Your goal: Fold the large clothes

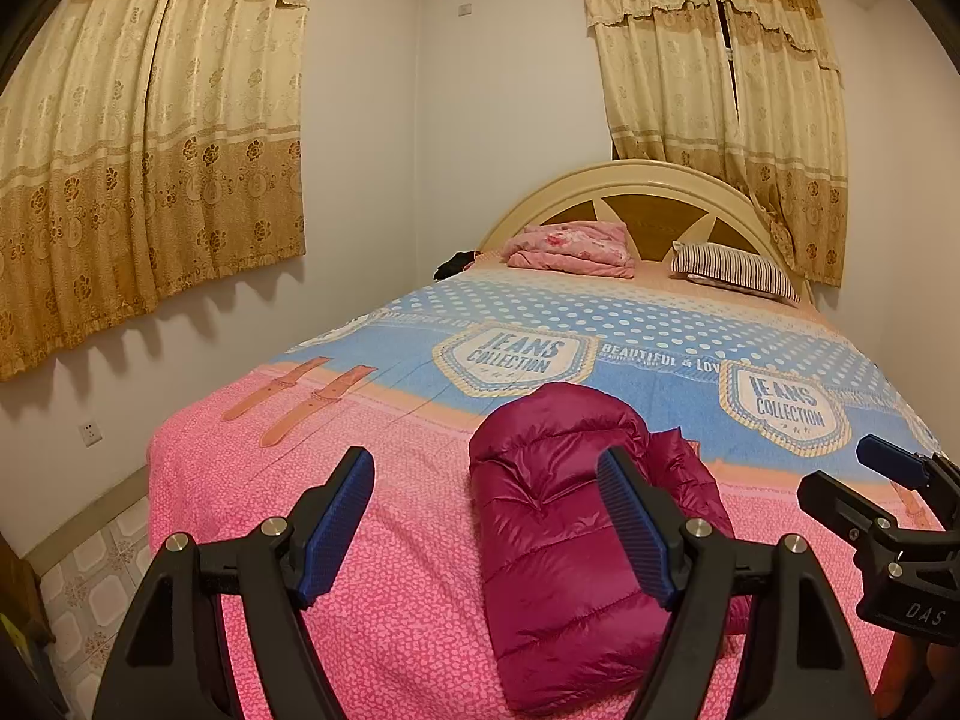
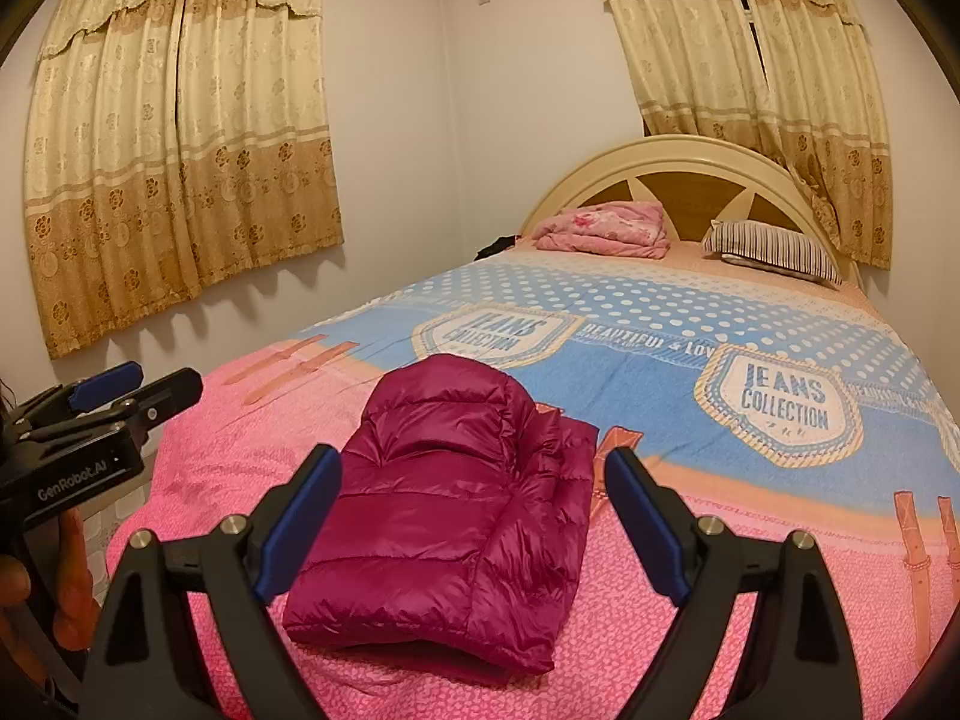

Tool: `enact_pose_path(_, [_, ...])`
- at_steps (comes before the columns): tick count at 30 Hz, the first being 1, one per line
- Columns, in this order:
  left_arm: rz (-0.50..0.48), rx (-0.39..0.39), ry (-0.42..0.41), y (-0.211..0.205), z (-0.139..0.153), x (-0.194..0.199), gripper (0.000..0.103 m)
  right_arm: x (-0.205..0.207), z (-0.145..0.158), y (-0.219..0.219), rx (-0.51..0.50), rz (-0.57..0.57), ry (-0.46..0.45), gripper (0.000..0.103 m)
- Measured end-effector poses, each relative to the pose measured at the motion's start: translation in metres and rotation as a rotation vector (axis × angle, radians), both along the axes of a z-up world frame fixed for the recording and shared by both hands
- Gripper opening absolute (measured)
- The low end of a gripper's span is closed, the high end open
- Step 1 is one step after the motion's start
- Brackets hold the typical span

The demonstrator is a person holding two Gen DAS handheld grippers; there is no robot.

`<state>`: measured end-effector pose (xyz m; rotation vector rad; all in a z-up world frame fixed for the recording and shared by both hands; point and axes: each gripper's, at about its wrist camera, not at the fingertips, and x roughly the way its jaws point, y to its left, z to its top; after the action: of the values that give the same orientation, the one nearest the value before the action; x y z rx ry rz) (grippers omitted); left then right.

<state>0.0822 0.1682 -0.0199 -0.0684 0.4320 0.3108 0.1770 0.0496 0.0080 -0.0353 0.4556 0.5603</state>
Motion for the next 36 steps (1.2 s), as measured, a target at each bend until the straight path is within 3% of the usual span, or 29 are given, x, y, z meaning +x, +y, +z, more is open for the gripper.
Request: enact_pose_path(36, [-0.003,0.016,0.021,-0.0012,-0.0005,0.0052,0.084,-0.0061,0.0007,0.0006,0.005,0.023,-0.009,0.092])
